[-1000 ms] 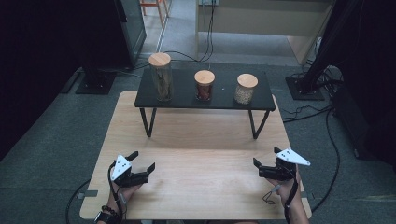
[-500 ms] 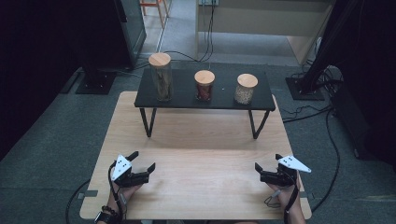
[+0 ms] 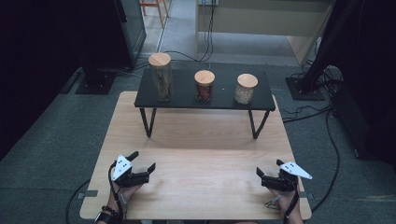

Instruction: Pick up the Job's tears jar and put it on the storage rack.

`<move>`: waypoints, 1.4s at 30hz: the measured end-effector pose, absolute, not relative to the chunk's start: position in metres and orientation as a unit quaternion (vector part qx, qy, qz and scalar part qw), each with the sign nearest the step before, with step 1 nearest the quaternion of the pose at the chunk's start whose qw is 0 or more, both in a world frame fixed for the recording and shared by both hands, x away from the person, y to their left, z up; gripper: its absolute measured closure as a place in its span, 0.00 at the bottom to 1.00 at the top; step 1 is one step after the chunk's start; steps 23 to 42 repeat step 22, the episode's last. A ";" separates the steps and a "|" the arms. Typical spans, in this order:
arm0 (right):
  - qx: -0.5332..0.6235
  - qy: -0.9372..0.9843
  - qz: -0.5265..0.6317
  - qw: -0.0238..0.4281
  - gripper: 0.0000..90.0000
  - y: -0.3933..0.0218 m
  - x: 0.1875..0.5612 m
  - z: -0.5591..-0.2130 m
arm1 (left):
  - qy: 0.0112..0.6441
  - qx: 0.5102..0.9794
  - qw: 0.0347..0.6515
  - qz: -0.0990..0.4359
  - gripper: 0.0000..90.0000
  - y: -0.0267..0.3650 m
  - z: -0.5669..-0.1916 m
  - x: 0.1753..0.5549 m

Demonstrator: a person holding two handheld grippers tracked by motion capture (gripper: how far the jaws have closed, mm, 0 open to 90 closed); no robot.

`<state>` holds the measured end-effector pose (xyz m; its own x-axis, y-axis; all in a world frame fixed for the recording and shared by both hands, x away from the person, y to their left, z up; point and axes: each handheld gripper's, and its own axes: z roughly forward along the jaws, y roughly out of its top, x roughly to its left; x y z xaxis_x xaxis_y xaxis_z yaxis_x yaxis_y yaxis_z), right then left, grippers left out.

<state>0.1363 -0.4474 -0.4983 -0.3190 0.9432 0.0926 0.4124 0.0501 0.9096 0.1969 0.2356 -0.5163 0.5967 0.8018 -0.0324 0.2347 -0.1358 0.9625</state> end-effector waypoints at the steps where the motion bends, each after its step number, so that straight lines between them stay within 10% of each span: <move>1: 0.508 0.667 0.464 0.286 0.02 -0.447 0.137 -0.498 | 0.366 0.707 0.546 0.260 0.11 0.235 -0.516 0.197; 42: 0.495 0.675 0.473 0.275 0.02 -0.451 0.139 -0.502 | 0.372 0.704 0.545 0.263 0.11 0.235 -0.516 0.196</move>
